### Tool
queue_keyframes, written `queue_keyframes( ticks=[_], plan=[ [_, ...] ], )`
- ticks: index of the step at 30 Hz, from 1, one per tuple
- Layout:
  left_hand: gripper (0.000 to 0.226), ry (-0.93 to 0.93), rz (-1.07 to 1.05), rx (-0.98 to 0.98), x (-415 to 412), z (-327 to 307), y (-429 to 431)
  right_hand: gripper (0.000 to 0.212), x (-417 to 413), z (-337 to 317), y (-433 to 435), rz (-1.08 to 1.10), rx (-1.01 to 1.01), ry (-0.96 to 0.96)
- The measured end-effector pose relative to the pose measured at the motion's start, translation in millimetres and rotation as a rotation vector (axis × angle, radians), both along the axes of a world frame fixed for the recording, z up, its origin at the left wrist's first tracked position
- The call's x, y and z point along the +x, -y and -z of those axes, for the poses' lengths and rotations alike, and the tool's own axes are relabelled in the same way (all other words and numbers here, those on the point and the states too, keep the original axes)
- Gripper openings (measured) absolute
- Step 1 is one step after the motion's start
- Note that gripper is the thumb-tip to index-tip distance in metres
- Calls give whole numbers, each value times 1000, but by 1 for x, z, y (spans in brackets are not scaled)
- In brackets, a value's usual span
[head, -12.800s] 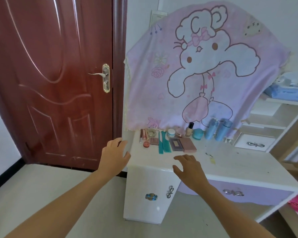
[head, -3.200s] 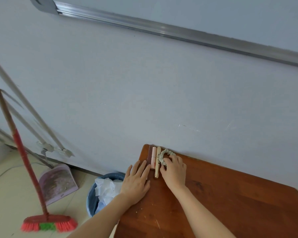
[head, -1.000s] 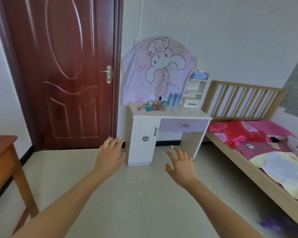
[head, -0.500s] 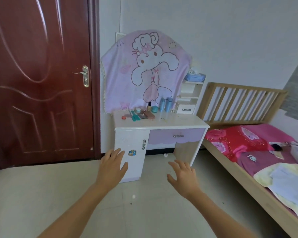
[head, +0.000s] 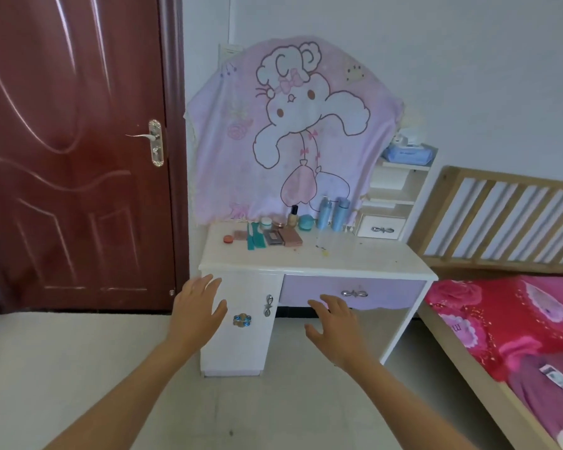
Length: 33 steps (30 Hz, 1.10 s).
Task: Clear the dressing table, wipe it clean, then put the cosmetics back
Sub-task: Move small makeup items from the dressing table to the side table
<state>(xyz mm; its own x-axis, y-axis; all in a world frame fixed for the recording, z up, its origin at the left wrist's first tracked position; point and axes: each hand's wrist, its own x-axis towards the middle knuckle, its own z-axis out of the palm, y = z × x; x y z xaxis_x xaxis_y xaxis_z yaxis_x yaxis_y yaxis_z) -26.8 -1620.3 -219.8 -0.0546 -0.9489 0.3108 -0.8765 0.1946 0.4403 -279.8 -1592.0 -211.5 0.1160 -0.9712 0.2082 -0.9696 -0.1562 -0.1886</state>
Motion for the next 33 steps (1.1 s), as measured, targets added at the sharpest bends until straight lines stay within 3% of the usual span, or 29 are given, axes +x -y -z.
queue_keyframes(
  ticks=[7, 13, 16, 22, 25, 30, 33],
  plan=[
    [42, 129, -152, 108, 9, 44, 58, 41, 9, 66, 99, -172, 181, -55],
    [50, 30, -271, 179, 51, 68, 145, 44, 47, 70, 201, -214, 245, -109],
    [51, 27, -255, 217, 61, 72, 198, 55, 63, 70, 251, -227, 266, -27],
    [46, -29, -169, 216, 67, 75, 300, 48, 83, 82, 342, -167, 255, 26],
    [55, -19, -121, 267, 63, 89, 332, 48, 86, 95, 364, -152, 313, 43],
    [50, -63, -123, 386, 44, 118, 371, 57, 81, 110, 415, -137, 357, 64],
    [50, -68, -152, 427, 34, 131, 393, 49, 81, 119, 452, -170, 321, 65]
  ],
)
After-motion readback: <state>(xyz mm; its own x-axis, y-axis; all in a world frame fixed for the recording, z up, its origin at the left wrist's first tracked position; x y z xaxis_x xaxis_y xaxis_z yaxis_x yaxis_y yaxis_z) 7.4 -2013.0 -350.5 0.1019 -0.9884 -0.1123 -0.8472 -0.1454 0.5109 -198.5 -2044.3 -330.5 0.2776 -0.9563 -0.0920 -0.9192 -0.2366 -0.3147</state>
